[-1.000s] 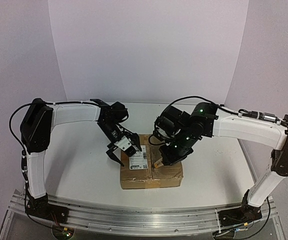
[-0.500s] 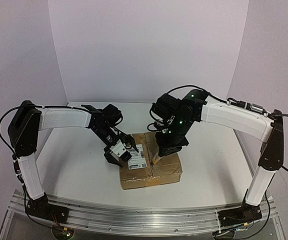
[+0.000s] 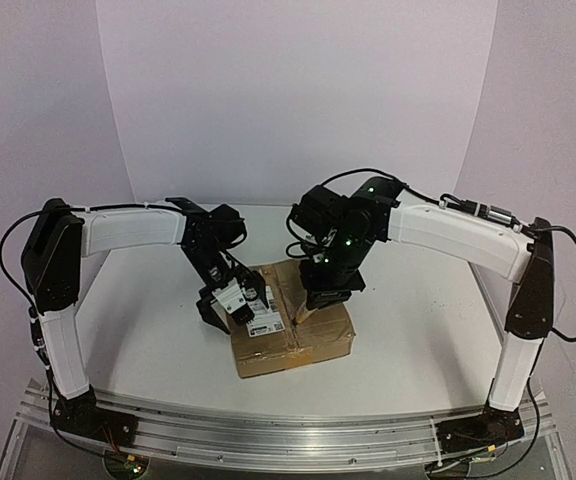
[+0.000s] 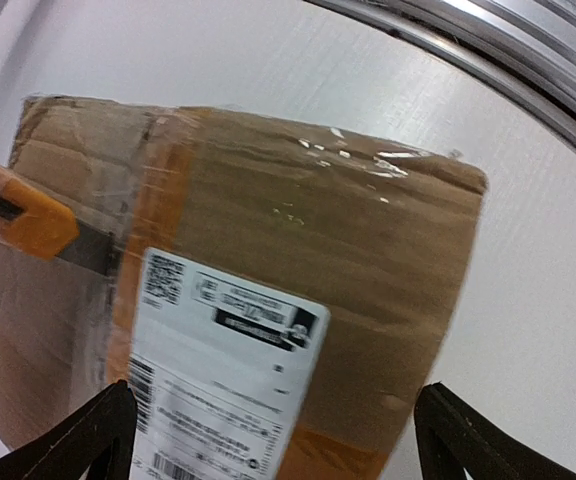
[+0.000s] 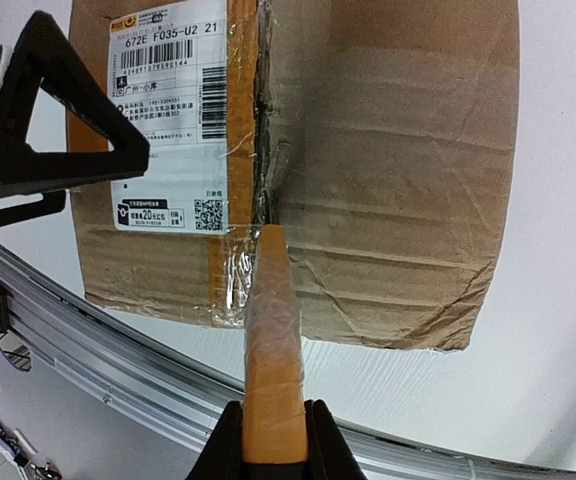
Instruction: Unpack the express box
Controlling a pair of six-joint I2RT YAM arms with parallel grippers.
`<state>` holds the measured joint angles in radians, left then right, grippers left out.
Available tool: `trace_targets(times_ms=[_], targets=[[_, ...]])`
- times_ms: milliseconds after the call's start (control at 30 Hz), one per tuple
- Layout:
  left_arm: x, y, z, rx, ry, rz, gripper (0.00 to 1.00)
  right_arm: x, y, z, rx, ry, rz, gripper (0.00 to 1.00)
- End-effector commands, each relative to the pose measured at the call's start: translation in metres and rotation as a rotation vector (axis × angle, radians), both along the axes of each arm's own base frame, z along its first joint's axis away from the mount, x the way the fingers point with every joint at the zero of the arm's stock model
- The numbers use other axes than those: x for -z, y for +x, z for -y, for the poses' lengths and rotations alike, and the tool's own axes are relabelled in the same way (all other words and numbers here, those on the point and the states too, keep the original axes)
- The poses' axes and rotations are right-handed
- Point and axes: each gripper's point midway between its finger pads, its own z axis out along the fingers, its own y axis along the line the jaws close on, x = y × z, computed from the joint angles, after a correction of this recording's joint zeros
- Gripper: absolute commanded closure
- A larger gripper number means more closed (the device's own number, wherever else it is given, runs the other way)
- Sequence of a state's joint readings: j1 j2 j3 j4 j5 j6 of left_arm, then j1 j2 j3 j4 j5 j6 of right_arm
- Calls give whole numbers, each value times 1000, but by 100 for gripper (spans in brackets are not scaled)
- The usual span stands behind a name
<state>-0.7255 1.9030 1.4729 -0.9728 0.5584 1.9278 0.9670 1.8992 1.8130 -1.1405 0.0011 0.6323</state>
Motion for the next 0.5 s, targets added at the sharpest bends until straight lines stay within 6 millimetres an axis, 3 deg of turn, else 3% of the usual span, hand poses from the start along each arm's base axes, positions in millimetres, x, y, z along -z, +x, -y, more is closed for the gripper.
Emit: trace_targets(times_ms=[0,133,300,467], targets=[[0,-23,-40,86,145,-55,1,9,12,13,17,-90,38,100],[-6,-18,-41,51,128,-56,0,7,14,10,1,-88,51,100],[11,-1,-3,-44,-35,21,0,6,15,6,-4,-75,45,100],[36,9,14,-157,-70,24,2,-8,14,-8,-2,-30,63,100]])
